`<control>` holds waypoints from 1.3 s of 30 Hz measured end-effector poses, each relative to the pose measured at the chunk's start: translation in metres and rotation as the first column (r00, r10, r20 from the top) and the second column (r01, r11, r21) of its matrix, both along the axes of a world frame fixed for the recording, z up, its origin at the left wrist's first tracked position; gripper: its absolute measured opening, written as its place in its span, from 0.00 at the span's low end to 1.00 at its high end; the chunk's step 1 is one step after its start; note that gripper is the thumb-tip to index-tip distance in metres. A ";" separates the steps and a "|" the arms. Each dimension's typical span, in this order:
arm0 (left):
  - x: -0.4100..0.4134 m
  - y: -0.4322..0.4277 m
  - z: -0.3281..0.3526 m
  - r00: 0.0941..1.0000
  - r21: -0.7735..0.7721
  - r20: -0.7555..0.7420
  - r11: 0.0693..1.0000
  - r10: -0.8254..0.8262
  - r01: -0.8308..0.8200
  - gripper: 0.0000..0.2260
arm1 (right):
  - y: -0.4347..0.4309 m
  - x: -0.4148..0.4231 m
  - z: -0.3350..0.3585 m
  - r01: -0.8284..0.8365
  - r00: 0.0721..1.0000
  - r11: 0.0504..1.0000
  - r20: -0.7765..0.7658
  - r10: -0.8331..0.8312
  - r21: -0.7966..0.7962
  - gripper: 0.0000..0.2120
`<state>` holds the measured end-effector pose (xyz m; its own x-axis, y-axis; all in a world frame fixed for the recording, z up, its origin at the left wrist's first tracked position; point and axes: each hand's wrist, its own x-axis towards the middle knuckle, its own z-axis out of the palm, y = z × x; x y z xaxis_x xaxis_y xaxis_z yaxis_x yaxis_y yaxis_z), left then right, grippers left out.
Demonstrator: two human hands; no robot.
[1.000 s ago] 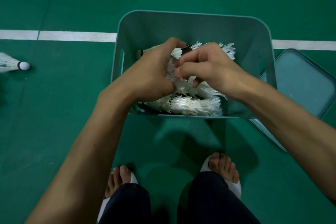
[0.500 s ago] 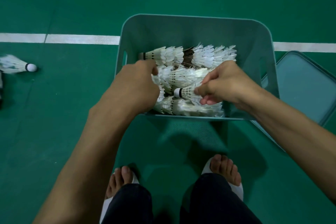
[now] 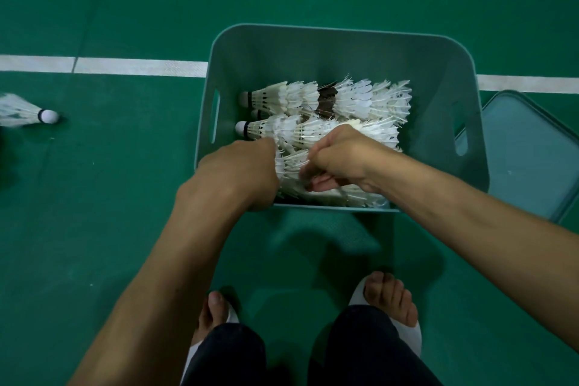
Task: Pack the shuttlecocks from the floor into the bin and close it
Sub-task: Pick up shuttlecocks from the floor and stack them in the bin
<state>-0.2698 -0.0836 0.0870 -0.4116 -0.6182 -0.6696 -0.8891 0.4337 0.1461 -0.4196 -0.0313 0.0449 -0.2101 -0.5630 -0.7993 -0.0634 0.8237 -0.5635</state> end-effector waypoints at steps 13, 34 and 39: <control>-0.005 -0.004 0.009 0.998 -0.036 -0.061 0.999 0.018 -0.020 0.17 | -0.009 0.001 0.020 -0.409 0.810 0.912 -0.465 0.356 -0.014 0.13; 0.237 -0.087 -0.037 0.642 -0.049 -0.284 0.658 0.712 -0.751 0.26 | -0.135 0.252 0.078 -0.785 0.452 0.606 -0.788 0.418 -0.128 0.19; 0.307 -0.117 -0.066 0.480 -0.190 -0.265 0.442 0.836 -0.876 0.32 | -0.199 0.310 0.019 -0.856 0.344 0.517 -0.719 0.604 0.025 0.19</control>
